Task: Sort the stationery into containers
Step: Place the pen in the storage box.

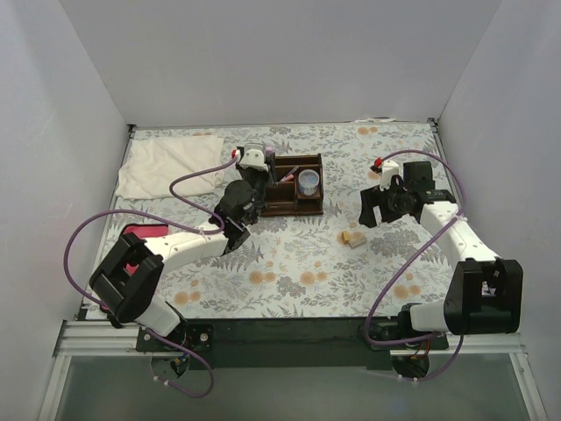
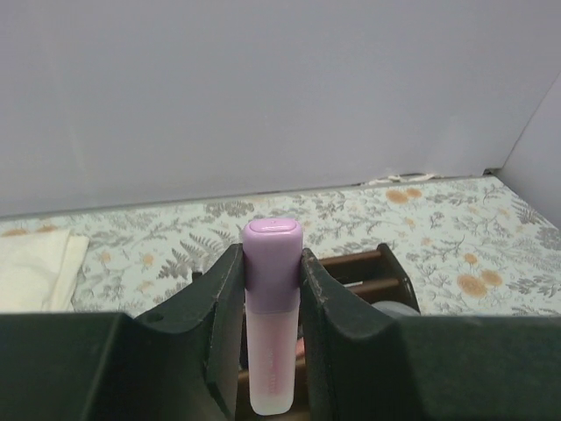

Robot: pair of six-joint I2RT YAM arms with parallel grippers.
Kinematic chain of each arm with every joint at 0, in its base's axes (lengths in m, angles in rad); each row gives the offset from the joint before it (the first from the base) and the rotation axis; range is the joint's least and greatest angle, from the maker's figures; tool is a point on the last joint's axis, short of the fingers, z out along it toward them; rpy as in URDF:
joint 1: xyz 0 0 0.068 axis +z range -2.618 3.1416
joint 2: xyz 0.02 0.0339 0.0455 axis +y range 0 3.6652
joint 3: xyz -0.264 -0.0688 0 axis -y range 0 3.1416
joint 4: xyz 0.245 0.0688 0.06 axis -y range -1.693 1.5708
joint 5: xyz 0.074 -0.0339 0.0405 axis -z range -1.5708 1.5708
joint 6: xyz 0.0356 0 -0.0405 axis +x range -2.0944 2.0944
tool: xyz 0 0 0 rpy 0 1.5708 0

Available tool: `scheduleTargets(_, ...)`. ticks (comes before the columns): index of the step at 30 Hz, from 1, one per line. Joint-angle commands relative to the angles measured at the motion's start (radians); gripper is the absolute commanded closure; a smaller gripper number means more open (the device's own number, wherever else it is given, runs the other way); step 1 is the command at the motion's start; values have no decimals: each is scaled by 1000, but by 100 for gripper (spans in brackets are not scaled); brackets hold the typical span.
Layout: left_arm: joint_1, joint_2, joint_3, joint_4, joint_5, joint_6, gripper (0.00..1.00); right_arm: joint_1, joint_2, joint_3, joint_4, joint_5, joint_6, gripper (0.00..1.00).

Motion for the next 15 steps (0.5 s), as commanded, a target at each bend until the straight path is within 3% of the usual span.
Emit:
scheduleTargets(1, 2, -32, -17, -106, -55, -122, 100, -4, 15, 48, -8, -5, -12, 9)
scheduleTargets(15, 10, 115, -32, -2, -70, -119, 100, -4, 42, 54, -21, -13, -17, 8)
